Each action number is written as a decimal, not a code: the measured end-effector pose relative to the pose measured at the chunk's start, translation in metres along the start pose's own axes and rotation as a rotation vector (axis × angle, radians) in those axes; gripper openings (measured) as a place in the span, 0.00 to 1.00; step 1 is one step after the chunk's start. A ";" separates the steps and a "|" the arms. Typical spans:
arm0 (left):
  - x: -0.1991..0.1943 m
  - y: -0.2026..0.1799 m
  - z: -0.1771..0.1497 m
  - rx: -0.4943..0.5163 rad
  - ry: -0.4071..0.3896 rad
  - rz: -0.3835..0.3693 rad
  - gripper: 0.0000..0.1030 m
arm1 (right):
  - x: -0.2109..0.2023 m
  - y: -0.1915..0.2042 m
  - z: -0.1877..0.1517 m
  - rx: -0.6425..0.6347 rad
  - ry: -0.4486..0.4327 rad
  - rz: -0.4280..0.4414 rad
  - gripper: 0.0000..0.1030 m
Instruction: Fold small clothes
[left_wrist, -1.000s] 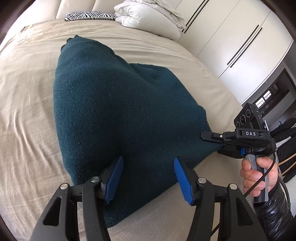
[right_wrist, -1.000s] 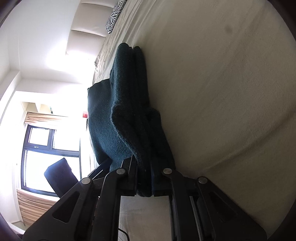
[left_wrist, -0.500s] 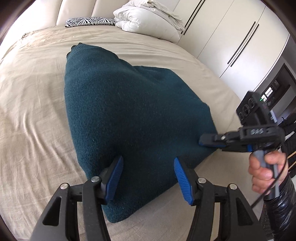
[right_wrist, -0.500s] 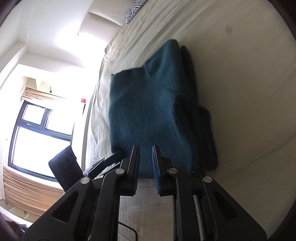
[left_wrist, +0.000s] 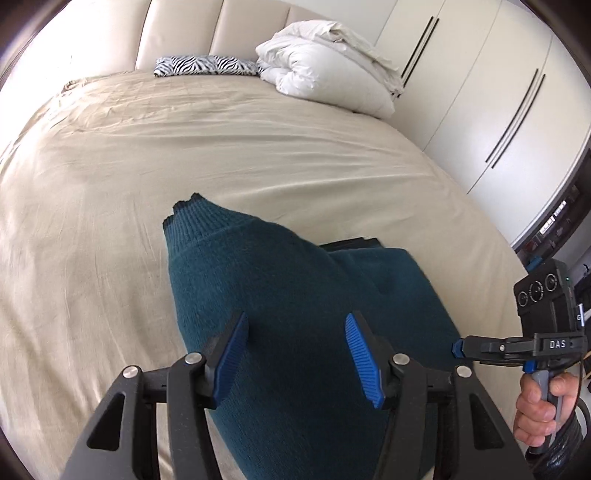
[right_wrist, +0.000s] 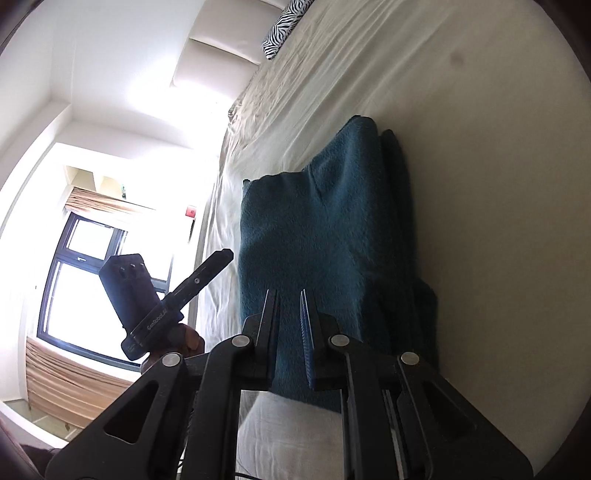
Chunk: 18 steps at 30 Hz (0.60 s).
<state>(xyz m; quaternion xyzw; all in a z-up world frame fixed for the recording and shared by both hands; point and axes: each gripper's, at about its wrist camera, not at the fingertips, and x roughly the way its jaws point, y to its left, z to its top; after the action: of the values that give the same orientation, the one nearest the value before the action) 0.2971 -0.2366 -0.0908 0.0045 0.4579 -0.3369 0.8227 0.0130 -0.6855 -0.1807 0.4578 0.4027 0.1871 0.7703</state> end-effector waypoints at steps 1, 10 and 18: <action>0.013 0.007 -0.001 -0.014 0.030 0.017 0.56 | 0.007 -0.003 0.006 0.016 0.015 -0.005 0.11; 0.040 0.017 -0.016 -0.031 0.041 0.044 0.58 | 0.006 -0.052 0.022 0.081 -0.057 -0.044 0.05; 0.037 0.014 -0.014 -0.042 0.019 0.049 0.58 | 0.022 -0.006 0.036 -0.029 -0.061 -0.036 0.11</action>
<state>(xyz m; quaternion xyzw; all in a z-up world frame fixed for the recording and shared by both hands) 0.3073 -0.2414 -0.1312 0.0017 0.4722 -0.3068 0.8264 0.0544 -0.6937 -0.1865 0.4447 0.3844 0.1647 0.7920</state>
